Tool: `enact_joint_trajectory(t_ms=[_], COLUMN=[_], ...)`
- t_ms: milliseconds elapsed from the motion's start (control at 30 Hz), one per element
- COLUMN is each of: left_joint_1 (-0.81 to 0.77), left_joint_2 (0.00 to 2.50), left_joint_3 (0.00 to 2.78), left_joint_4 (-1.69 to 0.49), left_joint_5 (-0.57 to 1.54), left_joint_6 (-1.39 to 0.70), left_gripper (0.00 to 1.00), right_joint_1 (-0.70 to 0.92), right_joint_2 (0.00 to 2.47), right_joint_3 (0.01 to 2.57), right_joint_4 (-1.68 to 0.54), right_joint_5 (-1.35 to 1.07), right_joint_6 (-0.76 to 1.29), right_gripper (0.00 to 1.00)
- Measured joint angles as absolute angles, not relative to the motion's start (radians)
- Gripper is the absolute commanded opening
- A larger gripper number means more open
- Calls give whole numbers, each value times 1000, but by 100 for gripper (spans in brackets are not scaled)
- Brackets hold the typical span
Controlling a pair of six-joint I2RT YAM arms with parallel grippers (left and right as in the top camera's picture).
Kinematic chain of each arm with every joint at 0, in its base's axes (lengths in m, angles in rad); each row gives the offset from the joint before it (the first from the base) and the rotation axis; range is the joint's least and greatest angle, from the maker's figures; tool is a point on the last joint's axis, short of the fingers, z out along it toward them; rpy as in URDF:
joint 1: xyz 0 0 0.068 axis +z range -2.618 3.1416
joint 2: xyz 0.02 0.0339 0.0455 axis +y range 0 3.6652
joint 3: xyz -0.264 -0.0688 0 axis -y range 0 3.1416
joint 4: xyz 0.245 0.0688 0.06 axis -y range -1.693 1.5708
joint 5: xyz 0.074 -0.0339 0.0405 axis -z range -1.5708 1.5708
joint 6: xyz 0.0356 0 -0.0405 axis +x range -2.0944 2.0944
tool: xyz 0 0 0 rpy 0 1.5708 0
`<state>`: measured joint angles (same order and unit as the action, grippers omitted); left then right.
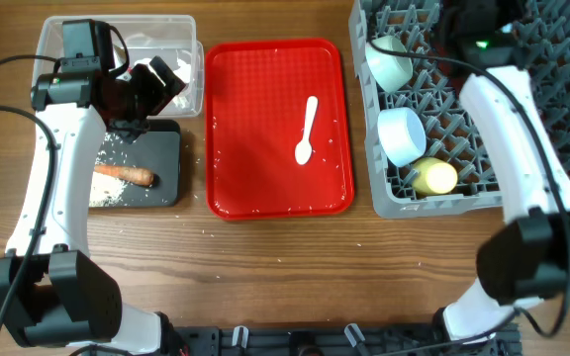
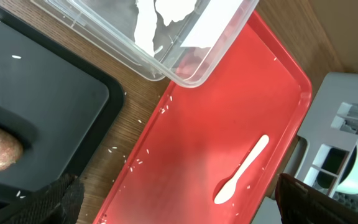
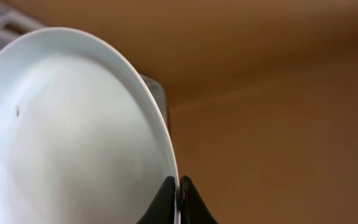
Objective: Sort waste into correct bins and load items into the dishwasher rack
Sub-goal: 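Reach the right gripper to the white spoon and grasp it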
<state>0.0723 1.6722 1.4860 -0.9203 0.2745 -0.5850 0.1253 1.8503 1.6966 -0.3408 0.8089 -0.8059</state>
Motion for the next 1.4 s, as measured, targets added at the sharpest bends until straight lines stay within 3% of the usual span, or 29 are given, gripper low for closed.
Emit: enact_joint_trajectory(t_ms=[267, 300, 367, 400, 467, 567, 667, 833, 933, 1033, 1233, 1400], left_joint_1=[72, 72, 72, 72, 72, 72, 72, 72, 72, 72, 72, 72], left_joint_2=[1672, 1672, 1672, 1672, 1672, 1672, 1672, 1672, 1672, 1672, 1672, 1672], left_joint_3=[1486, 1486, 1486, 1486, 1486, 1486, 1486, 1486, 1486, 1486, 1486, 1486], left_joint_4=[-920, -920, -920, -920, -920, -920, -917, -920, -920, -920, -920, -920], left_joint_5=[274, 274, 274, 274, 274, 274, 274, 274, 274, 274, 274, 274], left_joint_6=[-585, -585, -585, -585, -585, -585, -585, -585, -585, -585, -585, -585], left_gripper=[100, 100, 100, 100, 100, 100, 100, 100, 100, 100, 100, 100], right_joint_1=[123, 123, 123, 123, 123, 123, 144, 242, 276, 300, 443, 505], right_joint_2=[2022, 2028, 2031, 2031, 2031, 2024, 1912, 1715, 1675, 1705, 1897, 2038], right_joint_3=[1695, 1695, 1695, 1695, 1695, 1695, 1690, 1691, 1694, 1695, 1694, 1694], right_joint_4=[-260, -260, -257, -252, -252, -270, -422, -609, -669, -764, -928, -970], right_joint_5=[759, 748, 720, 712, 705, 696, 598, 179, -142, -290, -207, -102], right_joint_6=[-983, -981, -942, -912, -836, -696, -480, -182, -36, 117, 492, 685], right_gripper=[5, 17, 67, 83, 98, 100, 100, 99, 78, 74, 75, 79])
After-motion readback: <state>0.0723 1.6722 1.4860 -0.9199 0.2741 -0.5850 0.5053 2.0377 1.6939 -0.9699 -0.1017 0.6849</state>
